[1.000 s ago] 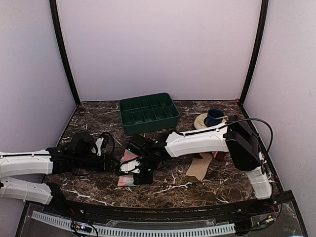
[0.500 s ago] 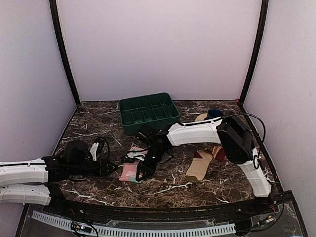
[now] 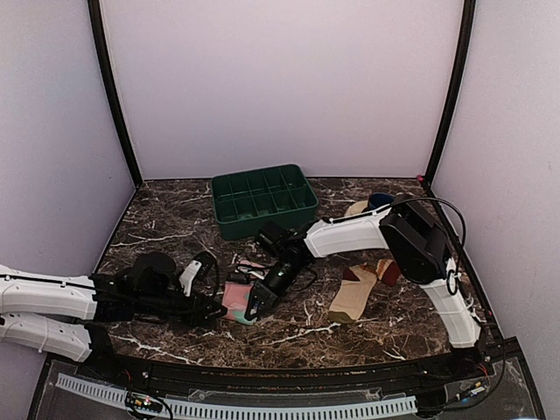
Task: Roll the socks
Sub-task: Roll the sock at the center of the board.
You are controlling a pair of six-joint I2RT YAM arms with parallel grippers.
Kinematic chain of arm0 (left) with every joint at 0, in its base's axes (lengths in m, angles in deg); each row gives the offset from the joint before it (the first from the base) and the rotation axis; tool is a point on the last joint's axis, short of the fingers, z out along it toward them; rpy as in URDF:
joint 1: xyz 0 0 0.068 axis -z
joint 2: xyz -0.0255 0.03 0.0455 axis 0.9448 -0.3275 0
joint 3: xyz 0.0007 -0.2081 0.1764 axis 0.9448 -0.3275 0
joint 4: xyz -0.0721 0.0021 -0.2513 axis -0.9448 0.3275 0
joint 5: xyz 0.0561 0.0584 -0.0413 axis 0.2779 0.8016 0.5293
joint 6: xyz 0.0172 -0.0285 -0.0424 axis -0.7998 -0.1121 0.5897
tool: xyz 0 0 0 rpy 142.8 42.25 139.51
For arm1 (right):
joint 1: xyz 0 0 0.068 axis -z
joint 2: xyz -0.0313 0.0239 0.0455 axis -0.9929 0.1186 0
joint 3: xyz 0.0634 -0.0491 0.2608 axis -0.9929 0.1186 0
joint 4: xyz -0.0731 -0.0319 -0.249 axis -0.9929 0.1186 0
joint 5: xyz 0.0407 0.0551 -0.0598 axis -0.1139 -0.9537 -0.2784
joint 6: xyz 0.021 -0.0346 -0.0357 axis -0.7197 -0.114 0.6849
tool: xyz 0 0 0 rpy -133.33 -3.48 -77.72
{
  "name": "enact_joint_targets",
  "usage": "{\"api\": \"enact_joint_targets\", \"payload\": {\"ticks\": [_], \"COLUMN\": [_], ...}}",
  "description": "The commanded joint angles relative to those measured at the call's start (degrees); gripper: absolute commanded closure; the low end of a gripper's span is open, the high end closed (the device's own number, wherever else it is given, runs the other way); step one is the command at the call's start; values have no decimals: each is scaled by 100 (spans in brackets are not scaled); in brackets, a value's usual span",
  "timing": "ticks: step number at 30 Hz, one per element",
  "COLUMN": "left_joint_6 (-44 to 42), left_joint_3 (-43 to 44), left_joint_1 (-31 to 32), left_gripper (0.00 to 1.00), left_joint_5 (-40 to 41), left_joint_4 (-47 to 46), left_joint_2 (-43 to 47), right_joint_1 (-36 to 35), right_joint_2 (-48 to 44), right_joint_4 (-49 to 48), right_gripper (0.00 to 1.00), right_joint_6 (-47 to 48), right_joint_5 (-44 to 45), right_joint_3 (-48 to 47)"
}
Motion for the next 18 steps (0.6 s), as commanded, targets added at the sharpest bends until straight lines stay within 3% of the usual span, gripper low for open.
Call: {"api": "enact_joint_targets", "payload": {"ticks": [1, 18], "left_joint_6": [-492, -1309], "left_joint_3": [349, 839], "left_joint_1": [190, 472], "left_gripper": [66, 62], "left_joint_5": [26, 586], "left_joint_4": [-145, 93], "left_joint_2": [-393, -1242], "right_joint_1": [6, 11], "right_joint_2": [-102, -1], "right_joint_4": [-107, 118], "right_gripper": [100, 100], "right_joint_6": [-420, -257], "right_joint_5": [7, -160], "right_joint_3": [232, 16]}}
